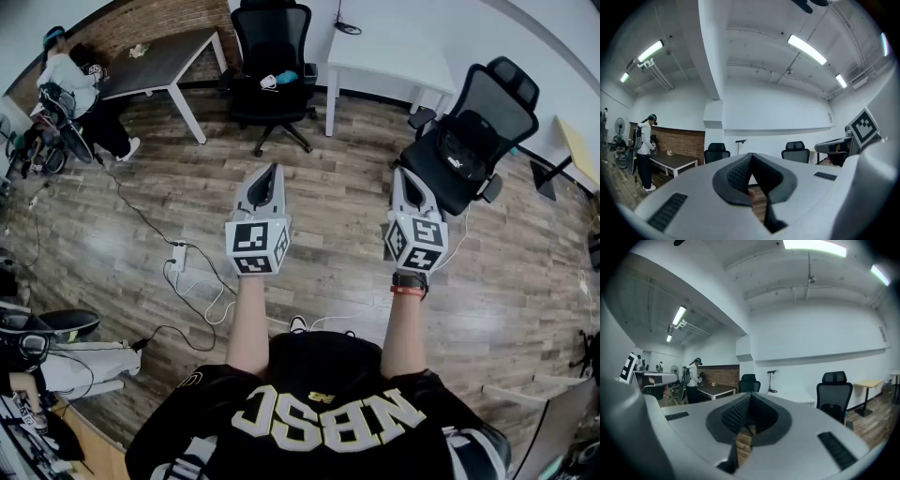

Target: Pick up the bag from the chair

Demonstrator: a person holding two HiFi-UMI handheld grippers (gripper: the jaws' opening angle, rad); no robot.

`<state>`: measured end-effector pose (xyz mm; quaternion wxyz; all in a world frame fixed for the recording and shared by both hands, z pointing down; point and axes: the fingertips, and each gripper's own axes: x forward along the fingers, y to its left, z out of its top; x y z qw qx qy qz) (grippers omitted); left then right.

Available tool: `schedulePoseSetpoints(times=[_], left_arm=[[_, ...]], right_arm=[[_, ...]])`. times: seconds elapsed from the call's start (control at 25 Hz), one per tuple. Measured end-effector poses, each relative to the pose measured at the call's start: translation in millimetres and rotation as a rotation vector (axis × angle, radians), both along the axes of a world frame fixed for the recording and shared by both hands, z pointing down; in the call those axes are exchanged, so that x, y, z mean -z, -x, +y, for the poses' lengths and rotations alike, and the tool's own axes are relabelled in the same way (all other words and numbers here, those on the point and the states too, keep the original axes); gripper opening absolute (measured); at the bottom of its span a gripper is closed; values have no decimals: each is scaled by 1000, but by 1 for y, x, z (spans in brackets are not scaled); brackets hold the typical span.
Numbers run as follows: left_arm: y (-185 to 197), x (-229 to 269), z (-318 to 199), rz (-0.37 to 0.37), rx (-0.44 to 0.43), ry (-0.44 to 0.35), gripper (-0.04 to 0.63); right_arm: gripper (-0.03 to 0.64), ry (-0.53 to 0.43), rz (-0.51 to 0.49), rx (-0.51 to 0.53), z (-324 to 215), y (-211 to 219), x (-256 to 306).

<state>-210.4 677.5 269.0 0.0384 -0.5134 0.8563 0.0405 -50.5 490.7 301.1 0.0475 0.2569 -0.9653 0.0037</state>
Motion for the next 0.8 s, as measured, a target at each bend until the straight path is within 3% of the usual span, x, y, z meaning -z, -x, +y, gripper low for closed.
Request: schedulePoseSetpoints(times=[0.2,0.4,0.6,0.8], left_arm=[[7,-10,-4,20,-47,0,11],[-6,-21,-43,37,-148,19,11],[-22,-17,-116,35,-240,15,11],[-43,-14,-226,12,-329,17,11]], right_arm=[[8,12,9,-10,13,13,-8],[8,50,-8,-73,-3,-3,-18],[6,55,-12,-157,-61,-27,-23],[6,82,-43,-203,-145,-46,-28]])
